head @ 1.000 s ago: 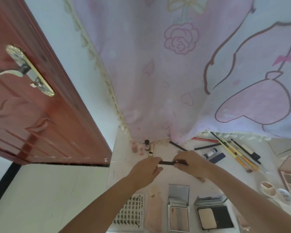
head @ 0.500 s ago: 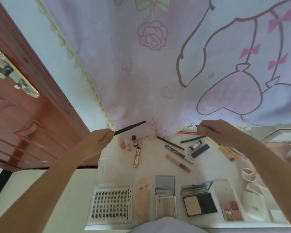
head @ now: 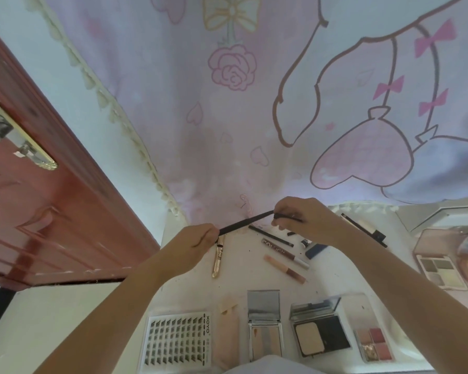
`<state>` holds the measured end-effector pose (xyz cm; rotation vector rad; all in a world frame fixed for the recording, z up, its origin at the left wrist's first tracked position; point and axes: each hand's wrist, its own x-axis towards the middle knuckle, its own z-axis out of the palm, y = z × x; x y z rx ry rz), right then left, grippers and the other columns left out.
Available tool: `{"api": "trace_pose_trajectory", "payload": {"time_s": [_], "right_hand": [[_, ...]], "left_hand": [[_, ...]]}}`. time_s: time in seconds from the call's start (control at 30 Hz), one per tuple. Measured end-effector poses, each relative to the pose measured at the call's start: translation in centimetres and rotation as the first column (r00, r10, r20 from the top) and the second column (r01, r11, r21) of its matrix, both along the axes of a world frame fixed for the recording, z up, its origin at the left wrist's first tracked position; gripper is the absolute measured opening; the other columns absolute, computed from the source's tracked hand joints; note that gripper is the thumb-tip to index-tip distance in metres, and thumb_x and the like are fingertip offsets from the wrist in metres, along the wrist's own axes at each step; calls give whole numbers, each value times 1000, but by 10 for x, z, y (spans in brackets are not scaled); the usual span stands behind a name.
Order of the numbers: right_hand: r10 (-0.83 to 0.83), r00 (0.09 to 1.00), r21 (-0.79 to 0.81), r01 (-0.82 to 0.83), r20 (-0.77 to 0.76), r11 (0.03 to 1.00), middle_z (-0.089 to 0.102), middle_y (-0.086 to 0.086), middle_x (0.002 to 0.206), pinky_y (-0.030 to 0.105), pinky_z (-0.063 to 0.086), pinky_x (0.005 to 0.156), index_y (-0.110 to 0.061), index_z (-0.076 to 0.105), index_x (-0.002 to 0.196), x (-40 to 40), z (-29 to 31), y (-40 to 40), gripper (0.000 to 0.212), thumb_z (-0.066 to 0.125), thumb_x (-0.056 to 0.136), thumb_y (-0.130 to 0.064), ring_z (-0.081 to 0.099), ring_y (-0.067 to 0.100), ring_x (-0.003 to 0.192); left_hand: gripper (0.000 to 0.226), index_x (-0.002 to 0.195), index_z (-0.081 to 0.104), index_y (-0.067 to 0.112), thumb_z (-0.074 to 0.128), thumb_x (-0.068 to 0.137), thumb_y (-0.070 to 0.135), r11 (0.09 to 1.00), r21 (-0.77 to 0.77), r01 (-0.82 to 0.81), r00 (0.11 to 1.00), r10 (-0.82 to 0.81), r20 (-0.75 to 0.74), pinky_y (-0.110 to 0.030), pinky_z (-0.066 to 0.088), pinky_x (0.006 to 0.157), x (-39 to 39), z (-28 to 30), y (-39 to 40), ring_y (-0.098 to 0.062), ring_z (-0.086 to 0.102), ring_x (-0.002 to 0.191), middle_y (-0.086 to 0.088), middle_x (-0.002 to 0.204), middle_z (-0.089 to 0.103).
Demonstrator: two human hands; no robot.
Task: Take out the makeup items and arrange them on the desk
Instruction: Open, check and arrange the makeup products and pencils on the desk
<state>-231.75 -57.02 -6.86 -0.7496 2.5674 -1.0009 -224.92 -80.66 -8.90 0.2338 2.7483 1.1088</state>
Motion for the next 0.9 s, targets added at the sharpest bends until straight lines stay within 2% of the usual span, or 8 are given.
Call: {"api": "trace_pose_trajectory", "payload": {"time_s": [0.17, 0.27, 0.4, 0.53, 0.63, 0.73, 0.83, 0.9], "right_hand": [[14, 1000, -23, -14, -10, 1000, 60, -12, 81, -1, 41, 63, -8, 61, 99, 0, 0, -5, 12, 58, 87, -11, 51, -25, 64], [16, 1000, -24, -16, -8, 1000, 54, -21, 74, -2, 38, 64, -6, 64, 99, -2, -2, -7, 14, 58, 87, -10, 50, -25, 68], [20, 1000, -14, -20, -11, 1000, 52, -22, 76, -3, 38, 65, -4, 63, 101, -6, -7, -10, 16, 57, 87, -8, 50, -26, 69], [84, 996, 52, -82, -42, 995, 58, -6, 89, -2, 39, 69, -4, 64, 105, -10, -10, -16, 19, 56, 88, -7, 50, -8, 72], [182, 983, 194, -173, -30, 966, 60, -4, 96, 0, 35, 70, -8, 64, 108, -17, -20, -24, 22, 54, 89, -10, 47, -2, 76], [250, 968, 324, -247, 34, 913, 63, 2, 110, 12, 38, 87, -10, 62, 112, -25, -38, -35, 24, 52, 91, -12, 54, 11, 94], [293, 952, 455, -299, 86, 838, 61, 4, 116, 24, 39, 97, -10, 60, 113, -34, -62, -47, 25, 47, 92, -8, 53, 18, 109], [334, 936, 514, -342, 113, 787, 61, 7, 113, 29, 42, 95, -10, 61, 111, -40, -84, -56, 29, 44, 90, -2, 53, 22, 108]], "left_hand": [[37, 63, 35, 16, 31, 99, 16, 1000, 16, 7, 1000, -7, 1, -14, 31, 50, 2, -6, -1, -1, 39, 44, 5, 54, 33], [35, 66, 39, 12, 31, 99, 15, 999, 36, 0, 1000, -1, 15, -14, 32, 50, 4, -9, -2, -1, 39, 44, 5, 54, 32], [37, 63, 35, 17, 30, 99, 17, 999, 34, 1, 999, -3, 52, -15, 31, 51, 4, -17, -5, -2, 37, 44, 5, 55, 32], [35, 65, 36, 18, 30, 99, 19, 1000, 25, 6, 994, -9, 110, -16, 30, 51, 0, -24, -6, -5, 33, 47, 5, 57, 34], [31, 70, 41, 14, 33, 99, 21, 1000, -14, 27, 985, -24, 174, -14, 33, 54, -6, -29, -5, -6, 34, 53, 5, 60, 37], [31, 68, 47, 14, 40, 98, 22, 982, -114, 148, 957, -113, 268, -13, 32, 57, -11, -40, 0, -4, 35, 55, 6, 61, 37], [32, 91, 63, 2, 43, 97, 26, 959, -216, 185, 934, -103, 343, -18, 33, 61, -16, -62, 6, -15, 45, 67, 1, 68, 46], [33, 105, 63, 4, 44, 96, 30, 950, -269, 160, 926, -50, 375, -27, 40, 74, -16, -78, 9, -23, 54, 87, -10, 90, 60]]}}
